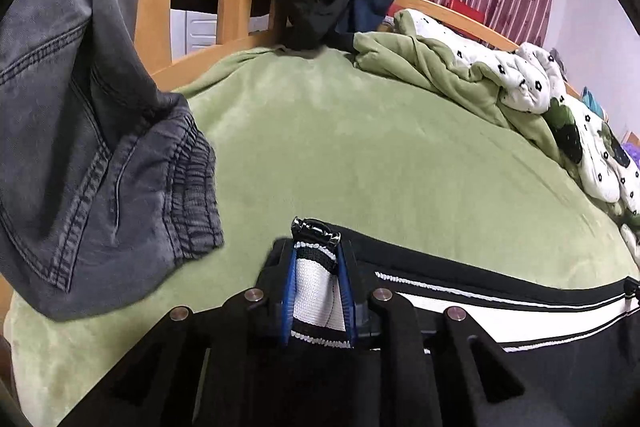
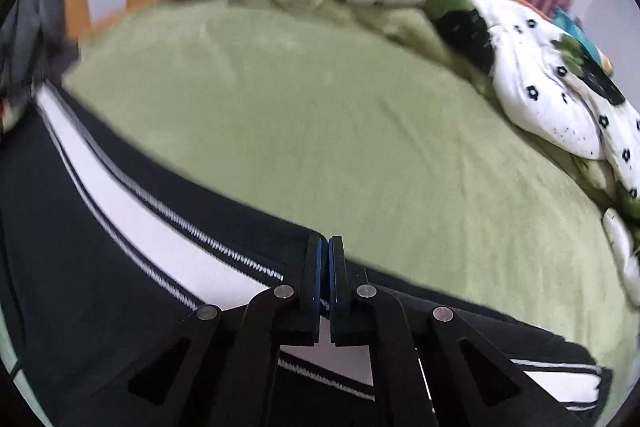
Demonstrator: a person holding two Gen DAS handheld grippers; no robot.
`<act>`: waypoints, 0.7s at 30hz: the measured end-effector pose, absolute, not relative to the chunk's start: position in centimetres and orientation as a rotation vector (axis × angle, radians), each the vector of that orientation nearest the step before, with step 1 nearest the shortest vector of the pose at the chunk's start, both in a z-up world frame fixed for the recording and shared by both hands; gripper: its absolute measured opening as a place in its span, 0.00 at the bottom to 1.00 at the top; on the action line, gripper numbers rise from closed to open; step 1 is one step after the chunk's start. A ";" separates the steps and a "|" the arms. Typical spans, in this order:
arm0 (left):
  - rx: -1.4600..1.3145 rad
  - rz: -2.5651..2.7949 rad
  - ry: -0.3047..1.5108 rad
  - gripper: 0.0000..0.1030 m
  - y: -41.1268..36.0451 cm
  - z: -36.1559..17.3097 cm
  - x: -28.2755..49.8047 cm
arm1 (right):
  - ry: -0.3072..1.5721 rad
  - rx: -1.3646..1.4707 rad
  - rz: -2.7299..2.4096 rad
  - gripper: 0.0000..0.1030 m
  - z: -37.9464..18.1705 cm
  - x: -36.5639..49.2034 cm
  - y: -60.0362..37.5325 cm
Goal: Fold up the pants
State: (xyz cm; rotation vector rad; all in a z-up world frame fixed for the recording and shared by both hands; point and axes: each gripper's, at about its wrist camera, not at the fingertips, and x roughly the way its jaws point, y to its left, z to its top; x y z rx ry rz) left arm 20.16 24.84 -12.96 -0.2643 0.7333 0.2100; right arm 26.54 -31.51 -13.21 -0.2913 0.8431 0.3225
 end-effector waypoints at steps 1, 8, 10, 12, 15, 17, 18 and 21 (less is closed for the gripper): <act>-0.257 0.233 0.757 0.18 25.0 -13.6 20.9 | 0.875 -0.274 0.310 0.03 -14.3 27.3 -31.4; -0.226 0.336 0.868 0.41 24.8 -14.7 22.0 | 0.872 -0.158 0.246 0.10 -15.2 27.2 -32.3; -0.211 0.358 0.821 0.43 24.3 -13.1 20.9 | 0.808 -0.139 0.198 0.12 -13.0 25.8 -34.2; -0.189 0.307 0.766 0.57 23.2 -11.4 19.9 | 0.752 -0.135 0.117 0.35 -11.7 24.7 -36.3; -0.192 0.165 0.730 0.64 20.8 -10.4 19.8 | 0.768 -0.054 0.024 0.44 -12.0 24.9 -40.6; -0.147 0.126 0.768 0.67 18.9 -12.1 21.3 | 0.878 -0.037 -0.073 0.40 -14.8 26.6 -42.8; -0.096 0.171 0.804 0.67 18.4 -13.4 22.0 | 0.913 -0.039 -0.093 0.31 -16.2 27.2 -43.5; -0.083 0.226 0.929 0.66 18.9 -17.2 24.0 | 0.880 -0.005 -0.083 0.31 -16.8 27.3 -44.2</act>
